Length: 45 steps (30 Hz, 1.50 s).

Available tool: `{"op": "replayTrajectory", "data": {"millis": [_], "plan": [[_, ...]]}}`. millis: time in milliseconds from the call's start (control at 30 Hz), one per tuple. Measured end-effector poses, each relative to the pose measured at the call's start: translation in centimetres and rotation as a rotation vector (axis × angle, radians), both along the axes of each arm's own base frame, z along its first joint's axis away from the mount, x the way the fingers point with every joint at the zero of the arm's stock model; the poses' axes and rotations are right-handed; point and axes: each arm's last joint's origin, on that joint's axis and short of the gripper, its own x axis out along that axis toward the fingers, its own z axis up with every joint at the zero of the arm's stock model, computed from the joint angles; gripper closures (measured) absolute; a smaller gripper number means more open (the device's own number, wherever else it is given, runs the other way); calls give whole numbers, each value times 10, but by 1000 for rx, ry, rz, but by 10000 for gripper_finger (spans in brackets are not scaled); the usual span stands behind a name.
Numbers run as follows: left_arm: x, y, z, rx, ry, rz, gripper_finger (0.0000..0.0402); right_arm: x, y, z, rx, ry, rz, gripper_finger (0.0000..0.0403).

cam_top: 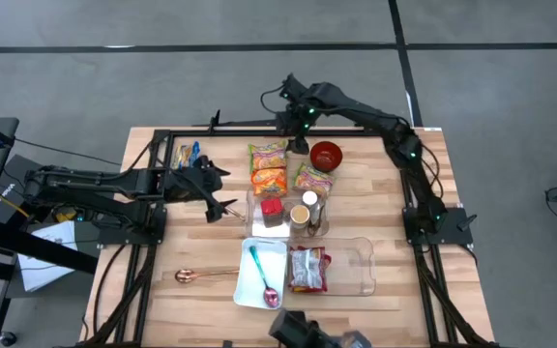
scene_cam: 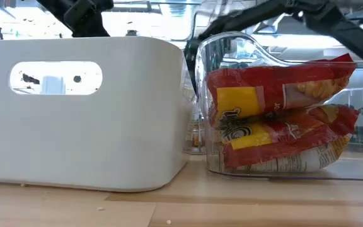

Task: Pick & Place Food Item
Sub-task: Put the top green noodle pack into the bottom transparent bin

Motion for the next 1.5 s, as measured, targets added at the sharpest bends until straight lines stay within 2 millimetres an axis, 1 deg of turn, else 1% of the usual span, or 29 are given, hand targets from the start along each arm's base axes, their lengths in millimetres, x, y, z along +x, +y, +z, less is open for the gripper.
{"op": "replayTrajectory", "data": {"millis": [100,167,267,333,400,500,567,600,767,833,967,1100,1167,1233,1300,1500], "plan": [[5,4,6,39,-70,30,15,-12,13,29,110,-53,-22,128],[11,11,9,81,-113,84,17,-18,21,41,169,-66,-23,128],[24,32,5,133,-122,138,29,-25,31,51,224,-49,-21,128],[32,49,-9,155,-29,114,41,-27,38,55,262,-38,-12,128],[40,66,-28,189,101,41,54,-28,45,58,300,-28,5,128],[46,88,-52,257,270,-4,69,-29,56,61,345,-10,29,128],[49,104,-64,305,334,-24,75,-30,64,64,362,5,43,128],[51,111,-69,318,334,-21,77,-30,67,65,372,2,54,128],[50,145,-88,320,348,-68,76,-31,80,75,392,-17,91,128],[48,161,-92,283,331,-74,76,-34,85,81,387,-24,98,128],[50,188,-93,205,314,-66,76,-41,89,92,388,-31,88,128],[56,212,-88,115,274,-118,76,-51,93,106,381,-57,69,128],[59,221,-91,59,289,-144,76,-56,95,112,380,-66,62,128],[60,228,-99,15,319,-177,78,-60,100,119,377,-73,64,128],[64,234,-104,18,339,-201,82,-64,106,126,371,-84,76,128],[65,238,-121,21,397,-254,97,-71,123,140,355,-111,117,128]]}}
